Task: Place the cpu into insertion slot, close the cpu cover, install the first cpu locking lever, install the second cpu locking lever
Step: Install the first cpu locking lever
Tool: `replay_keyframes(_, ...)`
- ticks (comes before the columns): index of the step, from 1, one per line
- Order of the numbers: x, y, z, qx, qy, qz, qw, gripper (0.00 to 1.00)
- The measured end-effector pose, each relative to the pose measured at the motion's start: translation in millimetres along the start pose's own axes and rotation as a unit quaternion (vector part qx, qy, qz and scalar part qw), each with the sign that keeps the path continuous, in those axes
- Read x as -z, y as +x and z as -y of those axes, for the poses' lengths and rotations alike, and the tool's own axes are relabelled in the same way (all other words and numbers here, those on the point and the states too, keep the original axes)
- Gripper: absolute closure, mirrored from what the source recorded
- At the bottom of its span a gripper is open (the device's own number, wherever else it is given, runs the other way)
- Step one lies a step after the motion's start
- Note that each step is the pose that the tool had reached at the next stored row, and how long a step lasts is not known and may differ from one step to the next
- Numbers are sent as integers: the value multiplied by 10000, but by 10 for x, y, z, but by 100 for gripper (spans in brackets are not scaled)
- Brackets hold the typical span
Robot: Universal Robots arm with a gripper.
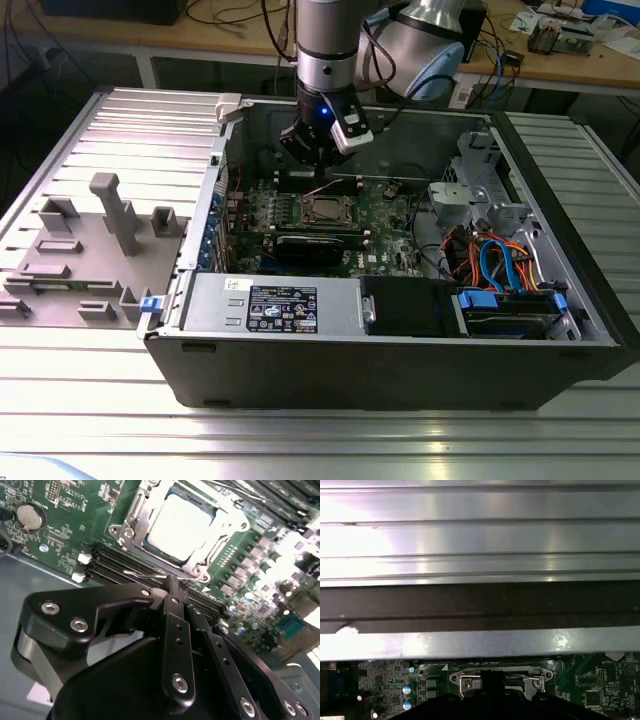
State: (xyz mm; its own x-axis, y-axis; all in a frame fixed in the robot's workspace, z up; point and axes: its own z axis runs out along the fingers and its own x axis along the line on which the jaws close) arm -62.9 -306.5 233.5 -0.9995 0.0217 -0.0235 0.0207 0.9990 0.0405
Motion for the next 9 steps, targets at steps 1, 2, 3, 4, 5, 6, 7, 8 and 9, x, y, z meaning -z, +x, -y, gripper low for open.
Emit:
replay_keyframes(1, -42, -49, -37, 114, -3, -5, 9999, 89)
replay_keyframes(2, -51, -72, -44, 114, -3, -5, 9999, 89)
replay_keyframes(3, -60, -98, -55, 114, -3, -5, 9999, 89)
replay_keyframes(4, -61, -102, -56, 114, -3, -4, 9999, 89)
replay_keyframes(5, -62, -105, -57, 114, -2, -5, 9999, 89)
replay_keyframes(6, -63, -106, -58, 113, -2, -5, 9999, 89)
replay_keyframes(7, -66, -109, -58, 114, -2, -5, 9999, 89)
replay_keyframes(8, -68, -111, -59, 114, -2, -5, 9999, 89)
replay_keyframes(9, -71, -114, -60, 114, -2, -5, 9999, 89)
